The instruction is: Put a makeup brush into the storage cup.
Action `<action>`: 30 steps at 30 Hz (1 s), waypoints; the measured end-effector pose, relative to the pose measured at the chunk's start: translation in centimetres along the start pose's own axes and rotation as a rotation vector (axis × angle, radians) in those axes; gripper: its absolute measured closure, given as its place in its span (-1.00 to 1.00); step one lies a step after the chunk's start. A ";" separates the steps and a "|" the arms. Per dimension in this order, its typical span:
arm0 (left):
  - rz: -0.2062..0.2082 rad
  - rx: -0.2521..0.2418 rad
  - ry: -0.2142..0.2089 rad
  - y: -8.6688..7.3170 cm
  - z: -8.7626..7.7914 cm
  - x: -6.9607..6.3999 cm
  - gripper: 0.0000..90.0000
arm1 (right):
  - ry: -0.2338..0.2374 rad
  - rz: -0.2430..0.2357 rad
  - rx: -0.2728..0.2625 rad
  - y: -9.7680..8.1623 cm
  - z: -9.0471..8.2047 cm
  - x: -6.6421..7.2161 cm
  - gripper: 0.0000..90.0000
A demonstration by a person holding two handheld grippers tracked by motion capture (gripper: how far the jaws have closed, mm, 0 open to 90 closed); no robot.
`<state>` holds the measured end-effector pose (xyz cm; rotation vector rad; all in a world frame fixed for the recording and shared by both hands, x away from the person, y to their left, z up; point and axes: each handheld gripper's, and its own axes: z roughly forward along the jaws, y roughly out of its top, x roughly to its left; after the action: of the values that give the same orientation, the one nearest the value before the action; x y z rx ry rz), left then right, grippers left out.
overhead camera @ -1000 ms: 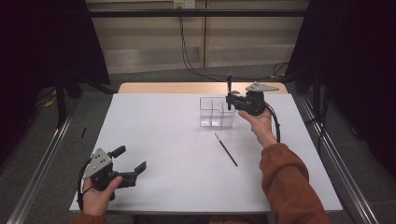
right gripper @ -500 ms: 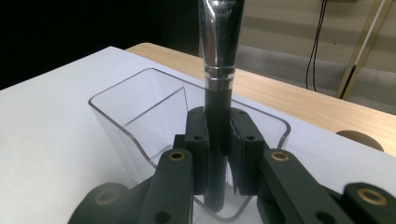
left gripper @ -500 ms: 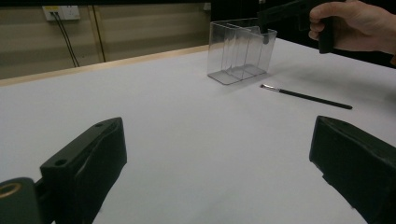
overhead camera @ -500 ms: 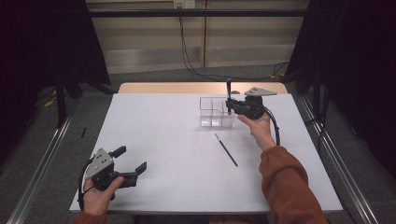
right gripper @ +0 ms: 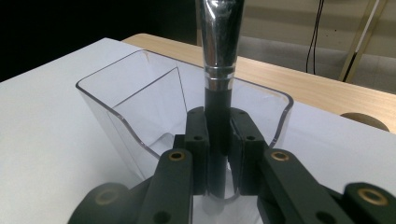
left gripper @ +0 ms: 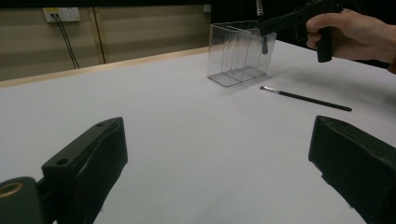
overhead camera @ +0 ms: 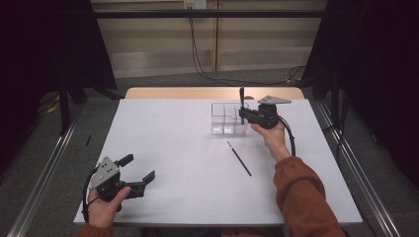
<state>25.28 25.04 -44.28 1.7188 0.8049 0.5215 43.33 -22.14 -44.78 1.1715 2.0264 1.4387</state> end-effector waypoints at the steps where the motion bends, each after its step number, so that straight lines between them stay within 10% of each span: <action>1: 0.001 -0.001 -0.001 0.0 0.0 0.0 -0.90 | 0.002 0.002 0.001 0.0 0.0 0.0 0.77; 20: -0.006 -0.005 -0.010 0.0 0.0 0.0 -0.90 | -0.011 0.000 -0.040 0.5 -1.3 0.4 0.12; 30: 0.004 -0.001 -0.013 0.1 0.1 0.0 -0.92 | -0.012 0.010 -0.065 0.0 -3.1 0.8 -0.56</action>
<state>25.34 24.97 -44.20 1.7215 0.7919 0.5127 40.59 -23.29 -43.44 1.1629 1.9534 1.4872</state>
